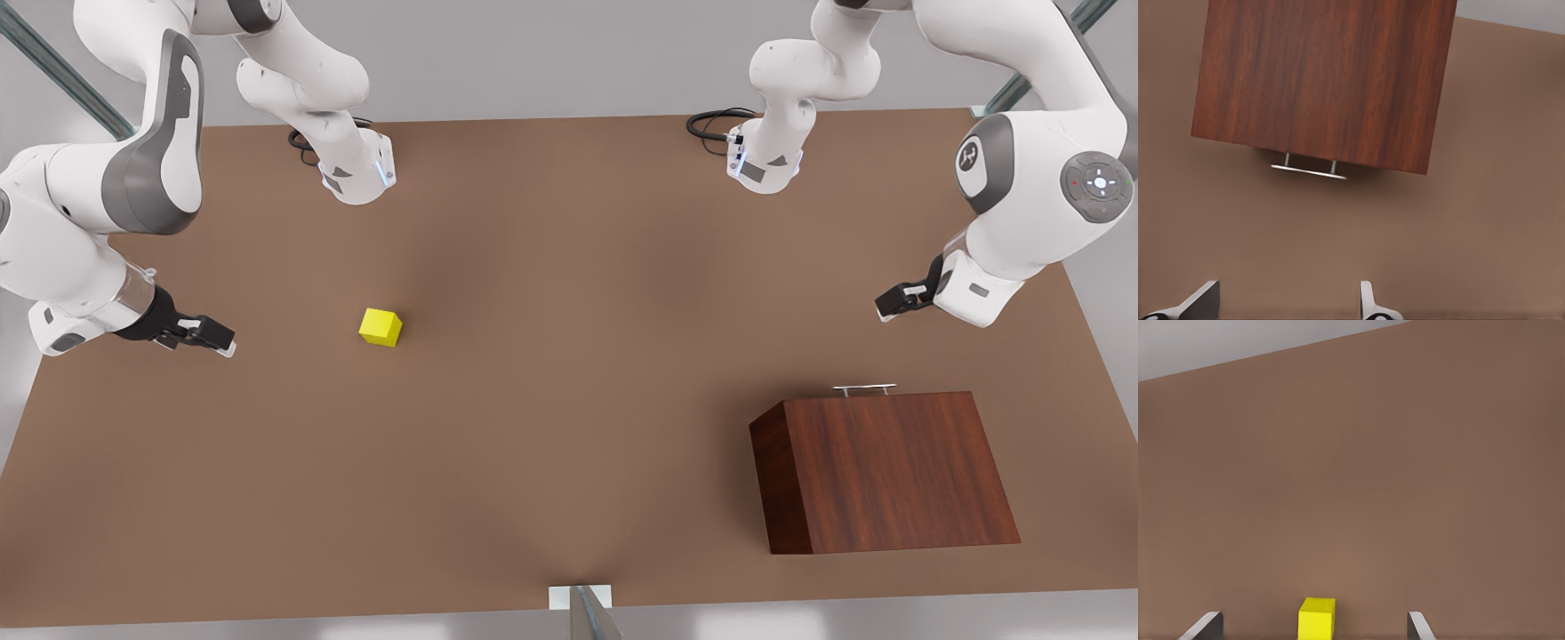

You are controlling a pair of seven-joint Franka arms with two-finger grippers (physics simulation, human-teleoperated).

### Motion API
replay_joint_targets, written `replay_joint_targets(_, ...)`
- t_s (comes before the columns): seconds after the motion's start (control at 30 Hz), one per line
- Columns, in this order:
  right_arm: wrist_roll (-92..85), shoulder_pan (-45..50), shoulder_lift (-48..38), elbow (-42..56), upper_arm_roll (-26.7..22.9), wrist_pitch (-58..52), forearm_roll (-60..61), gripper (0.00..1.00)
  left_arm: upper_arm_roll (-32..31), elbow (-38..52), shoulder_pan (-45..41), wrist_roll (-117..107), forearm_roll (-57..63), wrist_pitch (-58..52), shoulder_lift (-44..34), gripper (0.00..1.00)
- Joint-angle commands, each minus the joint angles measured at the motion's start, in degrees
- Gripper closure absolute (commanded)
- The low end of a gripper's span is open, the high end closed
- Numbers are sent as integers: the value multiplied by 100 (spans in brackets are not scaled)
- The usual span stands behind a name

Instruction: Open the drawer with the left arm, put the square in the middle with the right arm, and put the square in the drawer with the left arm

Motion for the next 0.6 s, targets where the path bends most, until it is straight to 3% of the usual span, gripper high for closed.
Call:
replay_joint_targets(0.0,85,15,-12,5,0,17,4,0,-5,-15,-8,-166,16,-84,16,0)
replay_joint_targets(0.1,85,24,-3,-3,0,17,4,0,13,-639,19,-577,43,-357,-28,0)
replay_joint_targets(0.2,85,24,-3,5,0,17,4,0,13,-2211,203,-4919,16,2199,-371,0)
replay_joint_targets(0.27,85,15,-12,5,0,17,4,0,13,-3091,203,-6325,-1,3817,-362,0)
replay_joint_targets(0.4,85,24,6,5,0,44,13,0,109,-4014,247,-7917,25,5795,-477,0)
replay_joint_targets(0.57,49,-11,24,32,0,79,110,0,426,-4269,256,-9938,525,5849,-644,0)
